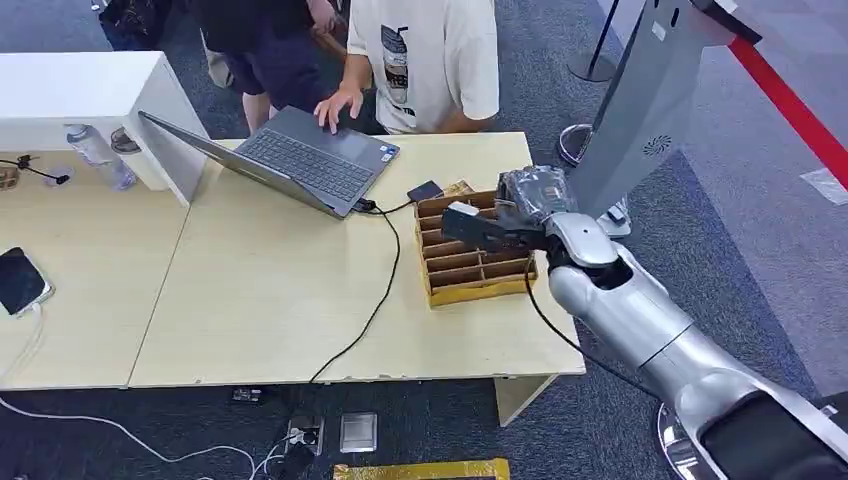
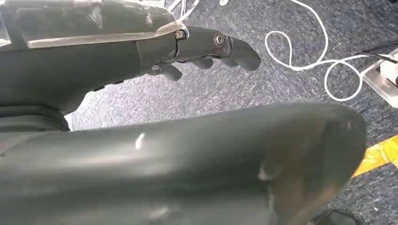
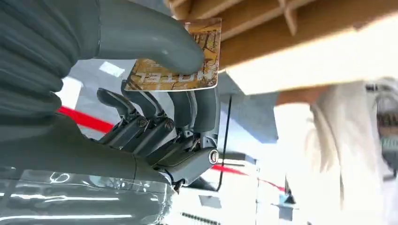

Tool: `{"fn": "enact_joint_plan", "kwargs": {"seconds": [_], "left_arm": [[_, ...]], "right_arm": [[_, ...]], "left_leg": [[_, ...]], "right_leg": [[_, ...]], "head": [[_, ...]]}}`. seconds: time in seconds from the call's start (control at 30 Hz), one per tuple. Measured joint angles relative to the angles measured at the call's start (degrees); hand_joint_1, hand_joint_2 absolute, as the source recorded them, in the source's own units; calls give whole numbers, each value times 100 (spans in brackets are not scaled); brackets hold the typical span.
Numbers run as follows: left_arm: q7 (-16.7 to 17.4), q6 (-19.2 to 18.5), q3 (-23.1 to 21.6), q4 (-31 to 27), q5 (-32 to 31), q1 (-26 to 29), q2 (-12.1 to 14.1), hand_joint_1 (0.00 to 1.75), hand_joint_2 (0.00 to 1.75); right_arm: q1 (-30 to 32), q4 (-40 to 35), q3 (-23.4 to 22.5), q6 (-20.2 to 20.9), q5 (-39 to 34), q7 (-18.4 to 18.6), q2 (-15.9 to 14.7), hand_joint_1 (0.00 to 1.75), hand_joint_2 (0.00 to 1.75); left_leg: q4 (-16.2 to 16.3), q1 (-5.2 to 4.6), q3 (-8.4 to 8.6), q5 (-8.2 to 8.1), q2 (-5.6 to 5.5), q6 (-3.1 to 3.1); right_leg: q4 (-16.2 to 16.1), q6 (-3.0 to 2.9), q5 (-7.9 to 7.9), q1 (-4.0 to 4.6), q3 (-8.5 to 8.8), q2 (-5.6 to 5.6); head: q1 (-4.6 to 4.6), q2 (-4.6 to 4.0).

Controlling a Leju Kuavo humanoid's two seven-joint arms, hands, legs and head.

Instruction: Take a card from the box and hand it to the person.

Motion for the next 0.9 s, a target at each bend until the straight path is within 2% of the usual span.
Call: {"fn": "enact_joint_plan", "kwargs": {"seconds": [0.2, 0.4, 0.67, 0.9], "left_arm": [[-11, 17, -2, 0, 0, 3, 0, 0, 0], [-11, 13, -2, 0, -11, -3, -2, 0, 0], [22, 0, -2, 0, -42, -76, -39, 0, 0], [26, 7, -4, 0, -44, -109, -103, 0, 0]], "right_arm": [[-112, -445, -44, 0, 4, 107, -221, 175, 175], [-122, -583, -52, -98, 55, 184, -323, 175, 175], [-324, -2, -57, -1025, 343, -7, -195, 175, 175], [-604, 1194, -142, -2350, 538, -208, 105, 175, 175]], "left_leg": [[1, 0, 0, 0, 0, 0], [1, 0, -1, 0, 0, 0], [1, 0, -5, 0, -2, 0], [1, 0, -7, 0, -4, 0]], "right_leg": [[0, 0, 0, 0, 0, 0], [0, 0, 0, 0, 1, 0], [2, 2, 2, 0, 1, -1], [1, 4, 4, 0, 0, -2]], "head": [[2, 0], [0, 0], [2, 0], [0, 0]]}}
